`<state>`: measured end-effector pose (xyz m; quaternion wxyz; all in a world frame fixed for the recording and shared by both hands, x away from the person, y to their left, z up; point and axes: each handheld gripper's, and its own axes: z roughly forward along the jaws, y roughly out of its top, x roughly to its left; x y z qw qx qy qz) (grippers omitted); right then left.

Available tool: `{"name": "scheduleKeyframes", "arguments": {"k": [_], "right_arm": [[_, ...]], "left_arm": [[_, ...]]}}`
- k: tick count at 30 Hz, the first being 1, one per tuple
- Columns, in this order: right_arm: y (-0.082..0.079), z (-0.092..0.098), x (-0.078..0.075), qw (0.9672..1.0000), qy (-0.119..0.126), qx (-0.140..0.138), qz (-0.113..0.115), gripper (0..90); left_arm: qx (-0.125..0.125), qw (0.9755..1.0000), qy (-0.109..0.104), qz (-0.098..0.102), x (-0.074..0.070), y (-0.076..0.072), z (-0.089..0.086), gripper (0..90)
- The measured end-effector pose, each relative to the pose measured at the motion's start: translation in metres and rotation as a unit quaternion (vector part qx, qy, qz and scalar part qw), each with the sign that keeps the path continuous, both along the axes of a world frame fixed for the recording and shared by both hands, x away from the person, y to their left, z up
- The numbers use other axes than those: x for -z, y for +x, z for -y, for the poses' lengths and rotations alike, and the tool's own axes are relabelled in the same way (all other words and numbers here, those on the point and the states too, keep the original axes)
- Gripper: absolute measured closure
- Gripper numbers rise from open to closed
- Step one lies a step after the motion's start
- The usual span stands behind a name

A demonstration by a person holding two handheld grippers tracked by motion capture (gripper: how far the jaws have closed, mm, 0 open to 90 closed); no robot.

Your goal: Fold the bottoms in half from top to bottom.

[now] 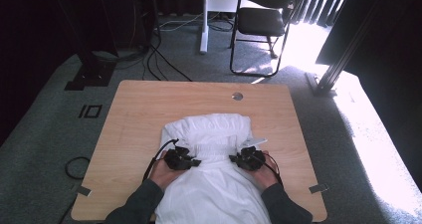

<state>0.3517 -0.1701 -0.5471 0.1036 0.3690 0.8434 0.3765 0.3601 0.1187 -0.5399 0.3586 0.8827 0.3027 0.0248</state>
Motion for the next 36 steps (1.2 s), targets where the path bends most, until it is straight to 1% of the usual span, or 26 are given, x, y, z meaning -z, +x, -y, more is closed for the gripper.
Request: {"name": "scheduleKeyframes", "arguments": {"k": [5,6,7,8,9,10,12,13,14,15,16,17,18,19,20,21,22,25,26,27,28,32,33,34,35,36], "right_arm": [[0.007,-0.015,-0.001,0.9999,-0.004,0.012,-0.002,79.7],[0.011,-0.018,-0.001,0.9999,-0.003,0.015,-0.002,79.6],[0.019,-0.023,0.000,0.9997,0.001,0.023,0.000,79.6],[0.019,-0.023,0.000,0.9997,0.001,0.023,0.000,79.6],[0.030,-0.027,0.001,0.9995,0.002,0.032,0.004,79.7],[0.030,-0.027,0.001,0.9995,0.002,0.032,0.004,79.7],[0.042,-0.030,0.001,0.9991,0.006,0.041,0.005,79.7],[0.055,-0.032,0.001,0.9987,0.007,0.049,0.006,79.7],[0.055,-0.032,0.001,0.9987,0.007,0.049,0.006,79.7],[0.061,-0.033,0.001,0.9985,0.008,0.055,0.005,79.7],[0.074,-0.034,0.000,0.9980,0.002,0.062,0.008,79.6],[0.074,-0.034,0.000,0.9980,0.002,0.062,0.008,79.6],[0.088,-0.035,-0.001,0.9975,-0.008,0.069,0.009,79.5],[0.088,-0.035,-0.001,0.9975,-0.008,0.069,0.009,79.5],[0.095,-0.035,-0.002,0.9971,-0.008,0.075,0.007,79.5],[0.110,-0.034,-0.002,0.9959,-0.002,0.090,0.002,79.5],[0.116,-0.033,-0.002,0.9951,0.002,0.098,0.000,79.5],[0.125,-0.032,-0.001,0.9932,0.014,0.115,-0.007,79.5],[0.129,-0.034,-0.003,0.9928,0.003,0.119,-0.005,79.6],[0.129,-0.034,-0.003,0.9928,0.003,0.119,-0.005,79.6],[0.129,-0.035,-0.003,0.9929,-0.003,0.119,-0.004,79.6],[0.129,-0.034,-0.003,0.9928,0.004,0.120,-0.005,80.0],[0.126,-0.034,-0.007,0.9933,0.002,0.115,0.008,80.4],[0.126,-0.034,-0.007,0.9933,0.002,0.115,0.008,80.4],[0.122,-0.031,-0.016,0.9934,0.011,0.112,0.021,80.6],[0.122,-0.031,-0.016,0.9934,0.011,0.112,0.021,80.6]], "left_arm": [[-0.030,0.9993,0.018,0.015,-0.003,0.029,-0.007,83.7],[-0.033,0.9989,0.027,0.020,-0.004,0.035,-0.008,83.7],[-0.039,0.9984,0.033,0.026,-0.005,0.041,-0.008,83.6],[-0.043,0.9978,0.040,0.029,-0.006,0.046,-0.007,83.6],[-0.047,0.9969,0.050,0.038,-0.007,0.052,-0.007,83.6],[-0.052,0.9960,0.059,0.043,-0.008,0.057,-0.006,83.6],[-0.061,0.9941,0.073,0.052,-0.010,0.068,-0.003,83.7],[-0.062,0.9929,0.083,0.059,-0.011,0.073,-0.002,83.7],[-0.065,0.9919,0.088,0.064,-0.011,0.079,0.000,83.7],[-0.070,0.9913,0.092,0.064,-0.011,0.085,0.001,83.7],[-0.076,0.9910,0.092,0.061,-0.012,0.091,0.002,83.7],[-0.080,0.9905,0.094,0.060,-0.012,0.097,0.003,83.7],[-0.086,0.9902,0.093,0.058,-0.012,0.103,0.005,83.7],[-0.091,0.9898,0.094,0.057,-0.013,0.108,0.006,83.7],[-0.096,0.9893,0.095,0.055,-0.013,0.112,0.007,83.7],[-0.102,0.9888,0.094,0.053,-0.013,0.116,0.008,83.7],[-0.108,0.9884,0.094,0.053,-0.013,0.120,0.010,83.8],[-0.130,0.9865,0.086,0.048,-0.012,0.125,0.013,84.0],[-0.132,0.9860,0.089,0.051,-0.012,0.126,0.014,84.1],[-0.131,0.9858,0.090,0.053,-0.012,0.126,0.014,84.1],[-0.131,0.9860,0.088,0.054,-0.012,0.125,0.014,84.1],[-0.131,0.9862,0.081,0.062,-0.013,0.122,0.013,84.5],[-0.127,0.9868,0.073,0.068,-0.019,0.118,0.013,85.3],[-0.127,0.9868,0.073,0.068,-0.019,0.118,0.013,85.5],[-0.121,0.9880,0.052,0.080,-0.032,0.112,0.009,85.5],[-0.121,0.9880,0.052,0.080,-0.032,0.112,0.009,85.6]]}}
